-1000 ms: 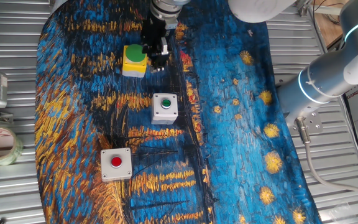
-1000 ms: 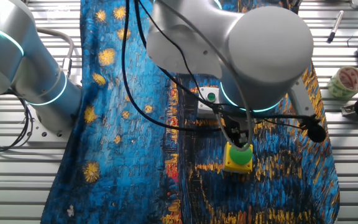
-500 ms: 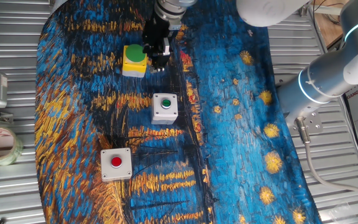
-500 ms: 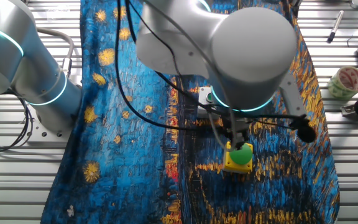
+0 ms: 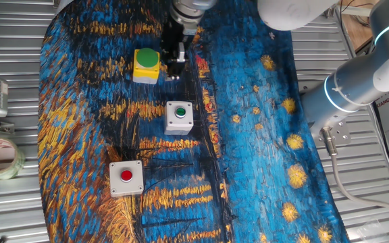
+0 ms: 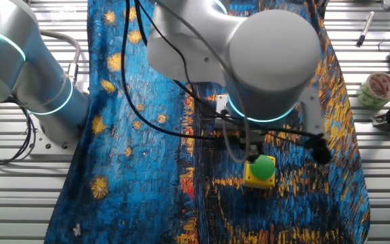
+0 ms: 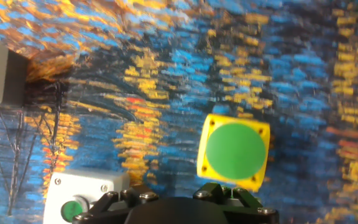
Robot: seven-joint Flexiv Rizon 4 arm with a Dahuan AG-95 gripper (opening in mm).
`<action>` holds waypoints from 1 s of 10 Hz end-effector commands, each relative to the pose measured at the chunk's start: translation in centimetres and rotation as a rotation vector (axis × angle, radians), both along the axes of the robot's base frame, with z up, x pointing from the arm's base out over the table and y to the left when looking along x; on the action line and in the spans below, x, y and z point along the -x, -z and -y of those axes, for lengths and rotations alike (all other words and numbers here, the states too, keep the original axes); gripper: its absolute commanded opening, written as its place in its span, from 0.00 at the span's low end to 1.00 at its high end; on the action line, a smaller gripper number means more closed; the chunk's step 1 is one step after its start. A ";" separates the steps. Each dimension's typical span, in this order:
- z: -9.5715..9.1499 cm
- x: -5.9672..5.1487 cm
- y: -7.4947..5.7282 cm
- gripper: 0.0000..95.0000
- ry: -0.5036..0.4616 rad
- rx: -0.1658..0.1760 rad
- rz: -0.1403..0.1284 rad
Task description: Press three buttons from left to right in sequence
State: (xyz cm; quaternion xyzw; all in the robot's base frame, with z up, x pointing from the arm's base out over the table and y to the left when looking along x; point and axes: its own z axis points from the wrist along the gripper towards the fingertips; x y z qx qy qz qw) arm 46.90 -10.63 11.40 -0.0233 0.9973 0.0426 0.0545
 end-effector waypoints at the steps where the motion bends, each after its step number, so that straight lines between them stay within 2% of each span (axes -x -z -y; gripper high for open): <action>1: -0.3 0.6 0.1 0.60 0.007 0.002 -0.008; 3: -0.6 1.3 0.3 0.60 0.006 0.000 -0.001; 8: -1.8 1.8 1.2 0.60 0.033 0.010 0.010; 10: -2.4 1.8 1.2 0.60 0.047 0.032 0.006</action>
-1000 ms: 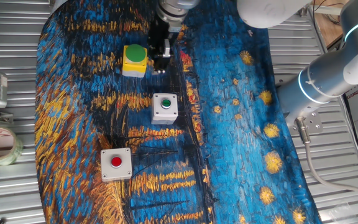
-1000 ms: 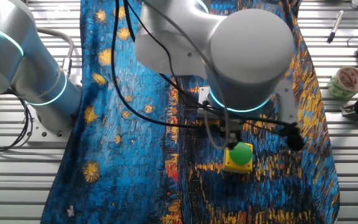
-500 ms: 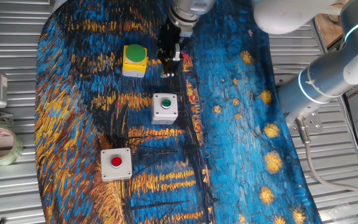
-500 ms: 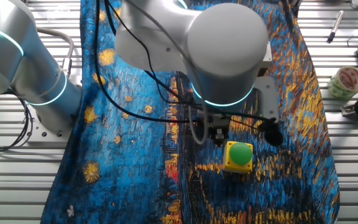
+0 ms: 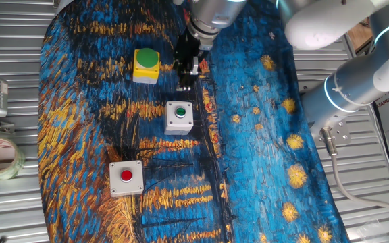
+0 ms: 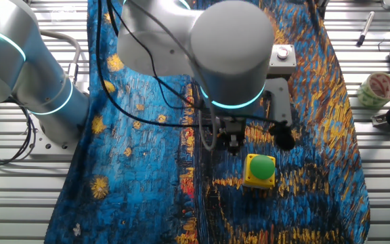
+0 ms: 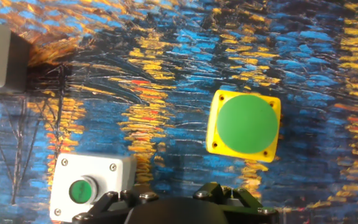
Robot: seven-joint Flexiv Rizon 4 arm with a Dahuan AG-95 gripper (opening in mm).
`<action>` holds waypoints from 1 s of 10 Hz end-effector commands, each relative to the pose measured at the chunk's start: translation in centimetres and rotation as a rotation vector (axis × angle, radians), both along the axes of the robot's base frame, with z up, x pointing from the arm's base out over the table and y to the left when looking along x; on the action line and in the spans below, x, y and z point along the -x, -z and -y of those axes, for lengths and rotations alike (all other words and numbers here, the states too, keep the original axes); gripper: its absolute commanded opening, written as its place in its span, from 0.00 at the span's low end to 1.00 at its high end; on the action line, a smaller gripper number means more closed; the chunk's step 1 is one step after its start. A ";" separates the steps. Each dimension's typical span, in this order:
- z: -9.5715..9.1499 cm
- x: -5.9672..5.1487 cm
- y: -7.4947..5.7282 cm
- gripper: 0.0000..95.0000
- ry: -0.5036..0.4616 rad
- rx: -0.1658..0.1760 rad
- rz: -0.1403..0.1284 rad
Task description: Press three buttons from left to right in sequence
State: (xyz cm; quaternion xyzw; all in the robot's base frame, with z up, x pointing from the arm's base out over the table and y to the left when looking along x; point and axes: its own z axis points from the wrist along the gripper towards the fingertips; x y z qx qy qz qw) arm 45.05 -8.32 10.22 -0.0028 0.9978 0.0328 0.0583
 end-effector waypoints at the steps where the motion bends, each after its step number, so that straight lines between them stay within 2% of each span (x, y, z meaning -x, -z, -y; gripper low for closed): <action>1: -0.5 -0.2 0.1 0.60 0.011 0.026 -0.003; 4: -1.5 -0.3 0.3 0.60 0.035 0.041 -0.005; 10: -2.5 -0.1 -0.2 0.60 0.055 0.032 -0.016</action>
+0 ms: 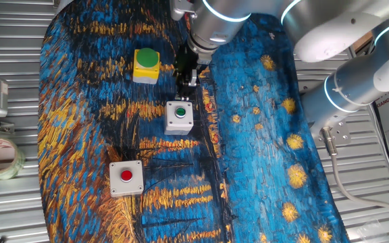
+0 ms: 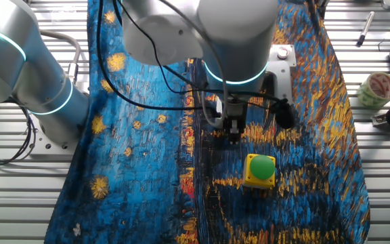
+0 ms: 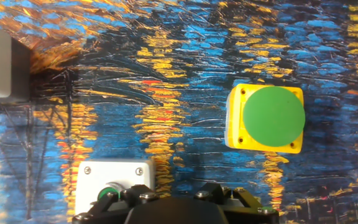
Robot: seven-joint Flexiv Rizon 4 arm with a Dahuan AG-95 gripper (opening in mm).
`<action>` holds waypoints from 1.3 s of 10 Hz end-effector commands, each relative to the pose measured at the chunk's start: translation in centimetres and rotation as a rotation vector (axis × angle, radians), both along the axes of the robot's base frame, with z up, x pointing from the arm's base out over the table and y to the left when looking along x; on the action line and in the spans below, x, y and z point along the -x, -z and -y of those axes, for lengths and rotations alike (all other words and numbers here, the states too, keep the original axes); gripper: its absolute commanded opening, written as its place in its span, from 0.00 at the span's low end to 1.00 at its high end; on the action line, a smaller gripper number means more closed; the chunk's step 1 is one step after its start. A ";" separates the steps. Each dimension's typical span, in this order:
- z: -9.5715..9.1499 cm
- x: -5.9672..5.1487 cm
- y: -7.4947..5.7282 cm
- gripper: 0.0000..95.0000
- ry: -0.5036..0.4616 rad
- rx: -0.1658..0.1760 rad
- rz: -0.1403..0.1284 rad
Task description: Press three buttons from left to right in sequence
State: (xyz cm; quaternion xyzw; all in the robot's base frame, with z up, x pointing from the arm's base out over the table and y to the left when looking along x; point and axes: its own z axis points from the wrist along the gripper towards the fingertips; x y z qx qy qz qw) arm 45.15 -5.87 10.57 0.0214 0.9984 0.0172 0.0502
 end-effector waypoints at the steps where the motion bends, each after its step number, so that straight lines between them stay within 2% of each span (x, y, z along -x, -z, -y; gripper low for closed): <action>1: -0.4 -0.1 0.1 0.60 0.014 0.003 0.000; 4: -1.1 -0.6 -0.3 0.60 0.031 -0.002 -0.013; 11: -1.6 -1.1 -0.3 0.60 0.039 -0.004 -0.008; 13: -2.1 -1.5 -0.5 0.60 0.046 0.000 -0.022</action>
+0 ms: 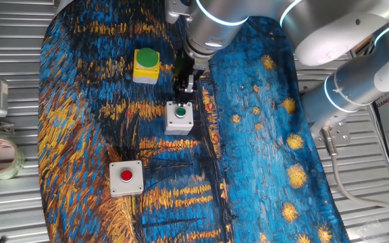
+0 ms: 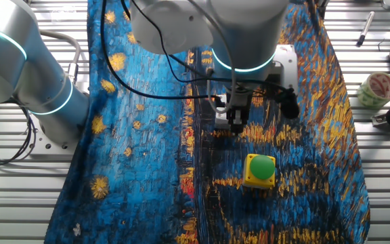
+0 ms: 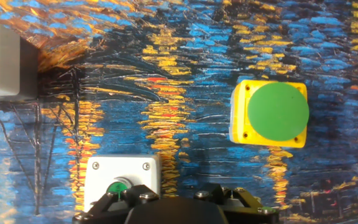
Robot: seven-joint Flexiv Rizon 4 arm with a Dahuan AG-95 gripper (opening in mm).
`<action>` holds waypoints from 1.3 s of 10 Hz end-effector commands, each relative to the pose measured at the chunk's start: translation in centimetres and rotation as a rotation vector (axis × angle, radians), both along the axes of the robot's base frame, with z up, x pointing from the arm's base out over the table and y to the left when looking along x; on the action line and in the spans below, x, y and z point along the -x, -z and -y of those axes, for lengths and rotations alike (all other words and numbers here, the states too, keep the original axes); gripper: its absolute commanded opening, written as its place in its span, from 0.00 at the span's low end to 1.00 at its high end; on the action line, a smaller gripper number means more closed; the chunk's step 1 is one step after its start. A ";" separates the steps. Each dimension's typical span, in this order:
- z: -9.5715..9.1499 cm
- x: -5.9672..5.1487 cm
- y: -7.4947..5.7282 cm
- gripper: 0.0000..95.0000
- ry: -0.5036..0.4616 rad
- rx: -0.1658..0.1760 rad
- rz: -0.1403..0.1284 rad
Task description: Press three buttons from left to right in sequence
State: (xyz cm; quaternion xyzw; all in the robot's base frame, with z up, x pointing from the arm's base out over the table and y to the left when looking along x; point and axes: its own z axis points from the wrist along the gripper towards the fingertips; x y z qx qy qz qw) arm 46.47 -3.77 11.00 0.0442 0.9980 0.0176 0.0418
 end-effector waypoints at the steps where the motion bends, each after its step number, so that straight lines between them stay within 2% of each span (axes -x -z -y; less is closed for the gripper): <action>1: -0.1 -0.3 -0.1 0.60 -0.002 -0.005 -0.004; 6: -0.3 -0.4 0.0 0.60 -0.006 -0.002 -0.005; 9: -0.3 -0.4 0.0 0.60 0.004 -0.013 0.001; 11: -0.3 -0.4 0.0 0.60 0.008 -0.030 -0.004; 13: -0.3 -0.4 0.0 0.60 -0.024 -0.024 -0.003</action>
